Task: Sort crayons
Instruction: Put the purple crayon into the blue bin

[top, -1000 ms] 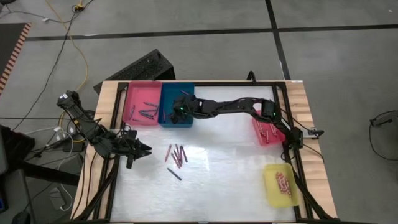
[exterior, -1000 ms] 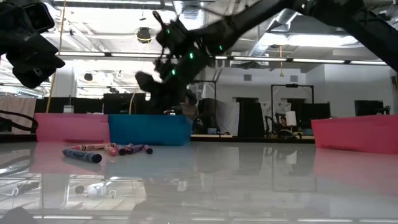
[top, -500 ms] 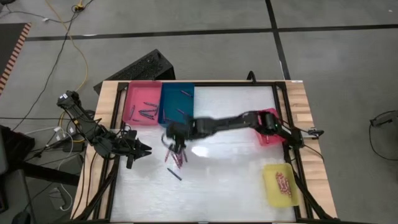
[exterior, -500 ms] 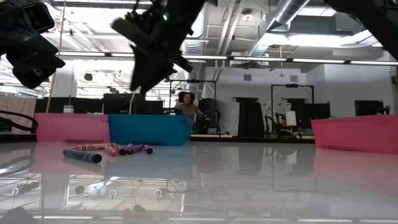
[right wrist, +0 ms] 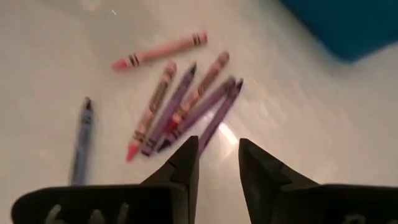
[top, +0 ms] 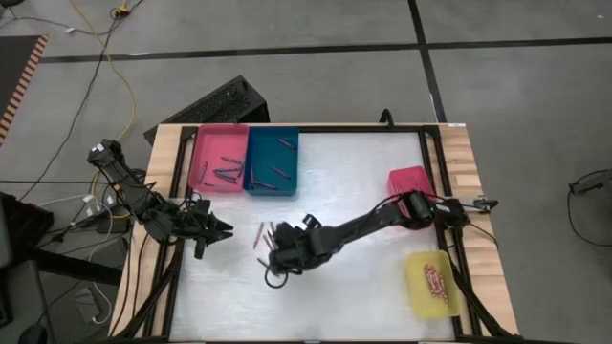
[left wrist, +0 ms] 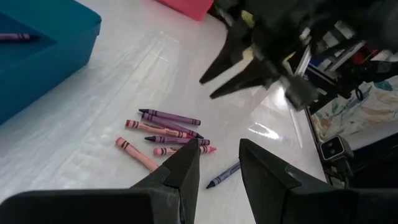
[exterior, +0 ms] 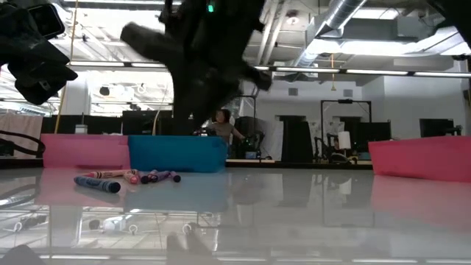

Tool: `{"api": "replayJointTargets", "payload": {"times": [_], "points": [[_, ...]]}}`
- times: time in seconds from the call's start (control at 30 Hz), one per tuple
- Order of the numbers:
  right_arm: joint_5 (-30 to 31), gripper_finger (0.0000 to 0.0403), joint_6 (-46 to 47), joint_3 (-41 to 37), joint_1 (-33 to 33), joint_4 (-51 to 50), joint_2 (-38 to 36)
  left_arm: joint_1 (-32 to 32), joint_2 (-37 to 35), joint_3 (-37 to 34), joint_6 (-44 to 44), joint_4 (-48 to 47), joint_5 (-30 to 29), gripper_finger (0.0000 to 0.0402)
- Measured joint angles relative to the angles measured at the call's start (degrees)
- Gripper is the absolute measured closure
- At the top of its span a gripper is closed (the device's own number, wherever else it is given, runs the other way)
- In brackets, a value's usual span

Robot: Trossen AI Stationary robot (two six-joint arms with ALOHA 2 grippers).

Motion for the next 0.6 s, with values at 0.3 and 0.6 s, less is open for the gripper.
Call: {"api": "replayJointTargets", "payload": {"times": [0.3,0.6], "points": [[-0.09,0.0295,2.01,-4.18,0.37,4.06,0.35,0.0,-0.01,0.0,-1.23,-0.07,0.03,0.03],[-0.05,0.0295,1.53,-4.13,-0.25,7.44,0.21,0.0,-0.01,0.0,-1.24,-0.33,0.03,0.03]]}}
